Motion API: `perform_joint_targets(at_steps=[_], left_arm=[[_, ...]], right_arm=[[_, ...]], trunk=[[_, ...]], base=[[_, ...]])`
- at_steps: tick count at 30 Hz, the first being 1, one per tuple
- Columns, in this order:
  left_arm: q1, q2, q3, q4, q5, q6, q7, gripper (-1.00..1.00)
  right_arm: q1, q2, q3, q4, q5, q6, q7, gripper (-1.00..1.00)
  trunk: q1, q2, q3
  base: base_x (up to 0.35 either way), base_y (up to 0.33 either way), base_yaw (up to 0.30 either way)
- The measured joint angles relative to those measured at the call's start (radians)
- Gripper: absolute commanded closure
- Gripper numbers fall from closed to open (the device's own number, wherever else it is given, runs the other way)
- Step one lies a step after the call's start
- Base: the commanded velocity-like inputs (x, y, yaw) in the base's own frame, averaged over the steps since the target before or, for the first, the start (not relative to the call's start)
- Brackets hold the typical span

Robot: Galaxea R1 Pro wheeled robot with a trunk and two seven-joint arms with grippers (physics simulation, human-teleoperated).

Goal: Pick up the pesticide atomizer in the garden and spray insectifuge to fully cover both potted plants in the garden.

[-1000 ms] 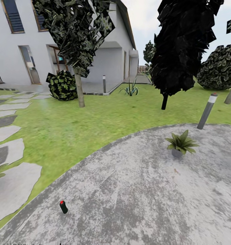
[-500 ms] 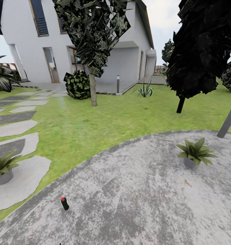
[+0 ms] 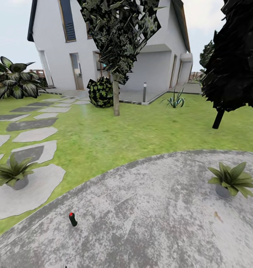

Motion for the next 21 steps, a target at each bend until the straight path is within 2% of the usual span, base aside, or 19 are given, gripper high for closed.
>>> perform_joint_targets(at_steps=[21], left_arm=[[0.0, 0.0, 0.0, 0.0, 0.0, 0.0, 0.0, -1.0]], right_arm=[[0.001, 0.0, 0.0, 0.0, 0.0, 0.0, 0.0, -1.0]], trunk=[[0.0, 0.0, 0.0]], base=[[0.141, -0.25, 0.278]])
